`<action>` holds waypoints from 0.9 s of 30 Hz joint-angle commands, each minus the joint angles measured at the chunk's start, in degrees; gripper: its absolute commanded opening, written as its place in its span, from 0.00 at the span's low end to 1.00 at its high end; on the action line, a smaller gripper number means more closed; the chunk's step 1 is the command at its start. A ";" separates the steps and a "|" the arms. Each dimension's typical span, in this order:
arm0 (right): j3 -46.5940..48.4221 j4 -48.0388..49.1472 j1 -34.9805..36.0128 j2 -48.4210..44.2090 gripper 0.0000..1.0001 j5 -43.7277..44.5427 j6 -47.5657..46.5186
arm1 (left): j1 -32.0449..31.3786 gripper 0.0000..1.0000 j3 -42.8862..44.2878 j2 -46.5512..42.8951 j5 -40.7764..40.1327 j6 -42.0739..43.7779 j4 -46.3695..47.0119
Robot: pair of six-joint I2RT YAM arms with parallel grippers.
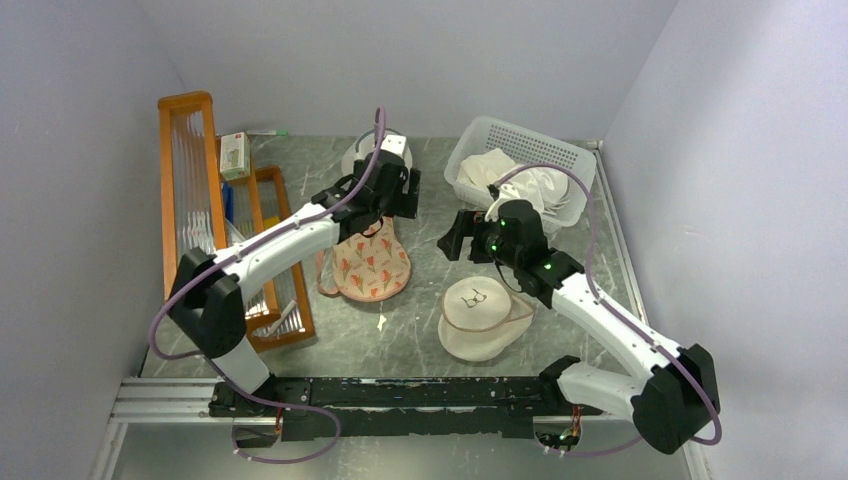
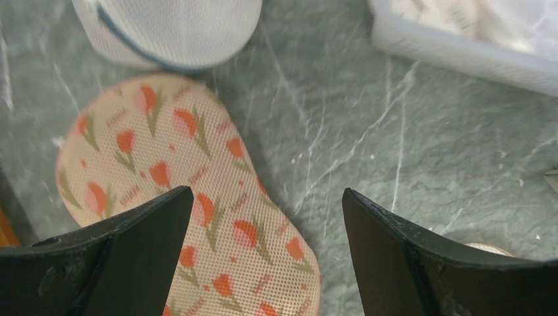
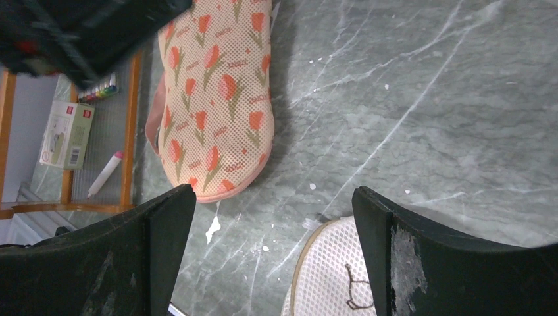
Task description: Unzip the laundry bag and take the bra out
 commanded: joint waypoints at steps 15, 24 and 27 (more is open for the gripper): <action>0.73 -5.77 -0.61 -7.18 0.90 3.44 -2.90 | 0.31 0.95 -3.52 11.71 -9.12 -16.92 -5.79; 0.89 -9.36 -0.75 -10.89 0.90 6.53 -5.72 | 0.45 0.96 -4.22 14.27 -7.97 -15.07 -3.93; 1.18 -9.99 -0.70 -11.96 0.90 7.67 -6.92 | 0.54 0.96 -3.41 14.97 -8.78 -14.44 -4.43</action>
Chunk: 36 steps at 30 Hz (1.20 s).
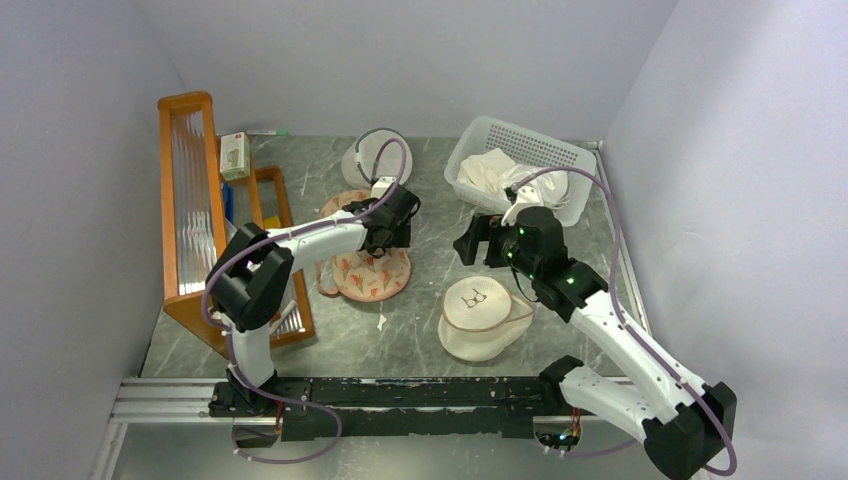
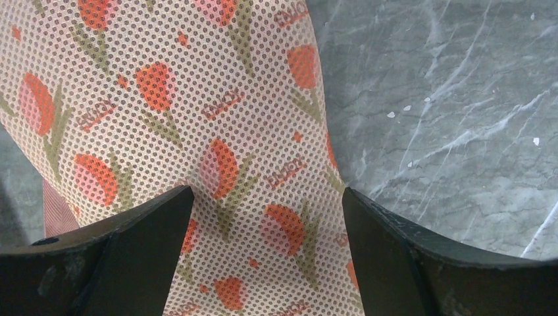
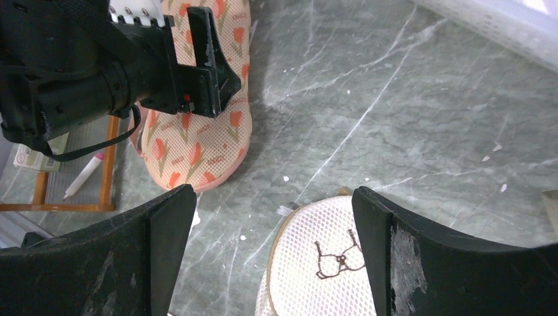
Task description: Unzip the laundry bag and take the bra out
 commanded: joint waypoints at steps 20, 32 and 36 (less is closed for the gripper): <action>-0.02 3.12 -0.26 3.14 0.90 -2.20 -0.92 | 0.84 0.22 -1.26 -9.69 17.33 14.32 11.23; -1.08 7.25 -0.32 6.25 0.90 -5.97 1.20 | 0.75 0.17 -1.40 -14.61 36.62 43.21 13.38; -0.86 6.42 -0.31 5.27 0.90 -5.27 1.02 | 0.83 0.21 -4.95 -18.02 41.44 53.69 10.06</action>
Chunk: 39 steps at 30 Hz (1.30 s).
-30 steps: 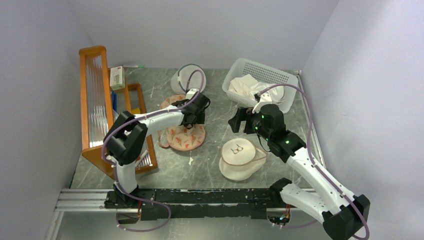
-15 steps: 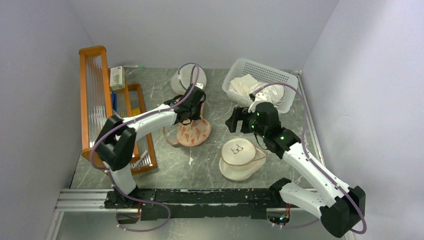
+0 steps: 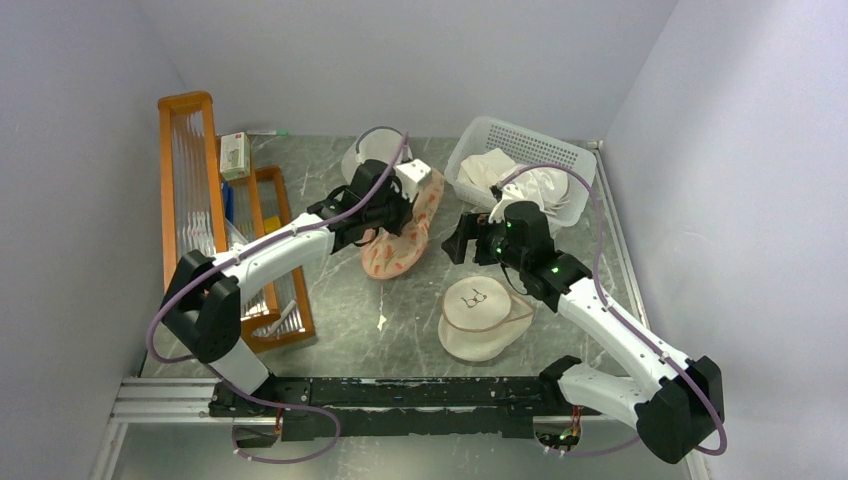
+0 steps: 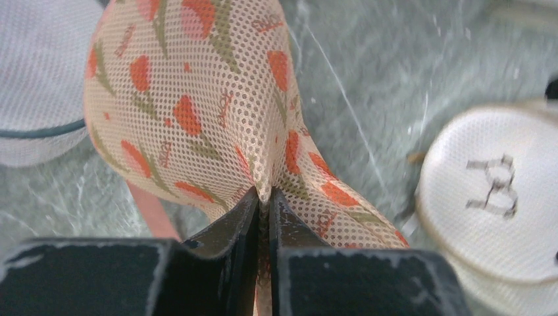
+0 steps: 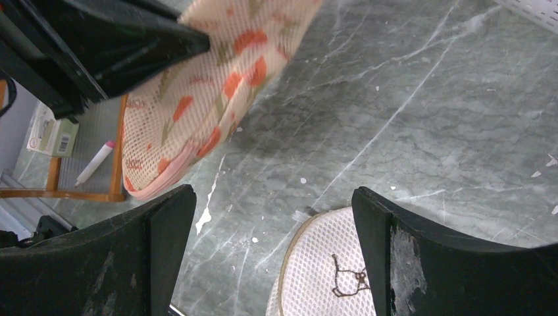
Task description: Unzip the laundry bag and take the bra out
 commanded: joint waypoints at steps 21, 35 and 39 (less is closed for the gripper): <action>-3.61 -1.31 -0.38 -3.63 0.90 3.14 -1.30 | -0.28 0.75 -4.57 -8.80 8.57 9.97 2.02; -6.71 10.08 -8.13 11.06 0.86 -3.54 -3.10 | -2.27 1.00 -3.23 -7.70 3.44 7.19 3.19; -4.24 11.62 -8.15 15.72 0.81 -3.16 -5.77 | -2.36 1.00 -5.49 -10.56 -0.45 7.47 6.14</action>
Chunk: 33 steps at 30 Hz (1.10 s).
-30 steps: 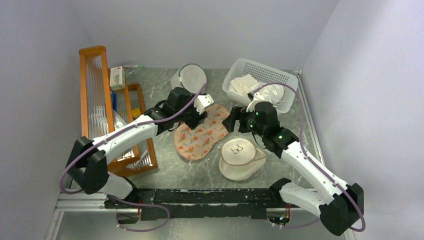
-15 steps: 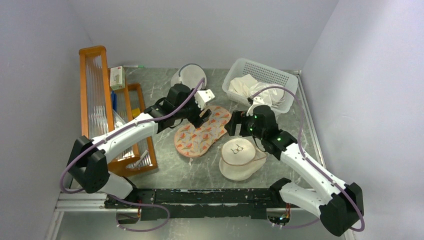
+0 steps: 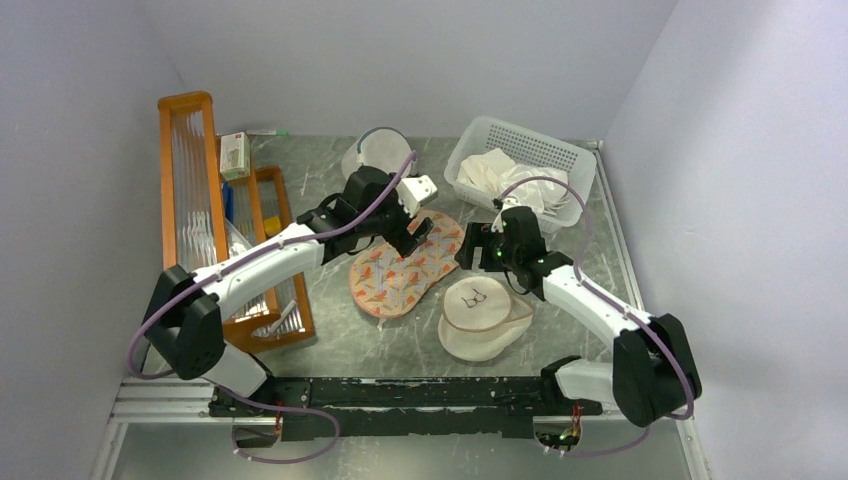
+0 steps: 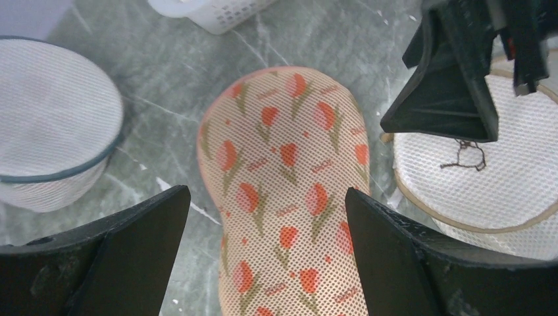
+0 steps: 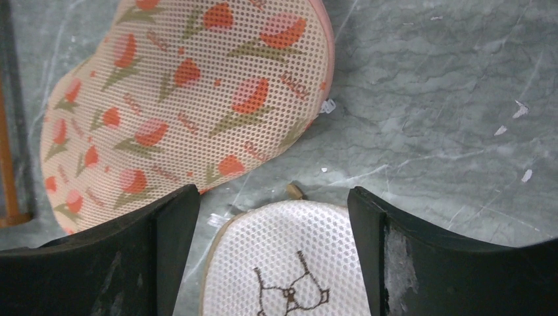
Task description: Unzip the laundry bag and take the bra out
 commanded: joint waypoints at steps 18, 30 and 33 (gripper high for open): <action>4.90 20.09 12.37 18.72 0.76 -7.42 4.63 | -0.51 1.00 -2.94 -7.39 -6.70 0.42 6.48; 6.85 17.42 6.10 15.95 0.80 -12.39 7.05 | -0.49 1.00 -4.30 -6.70 -8.60 0.46 7.53; 8.79 18.22 0.48 18.70 0.81 -14.20 3.54 | -0.48 0.99 -5.76 -5.31 -10.08 -0.46 9.60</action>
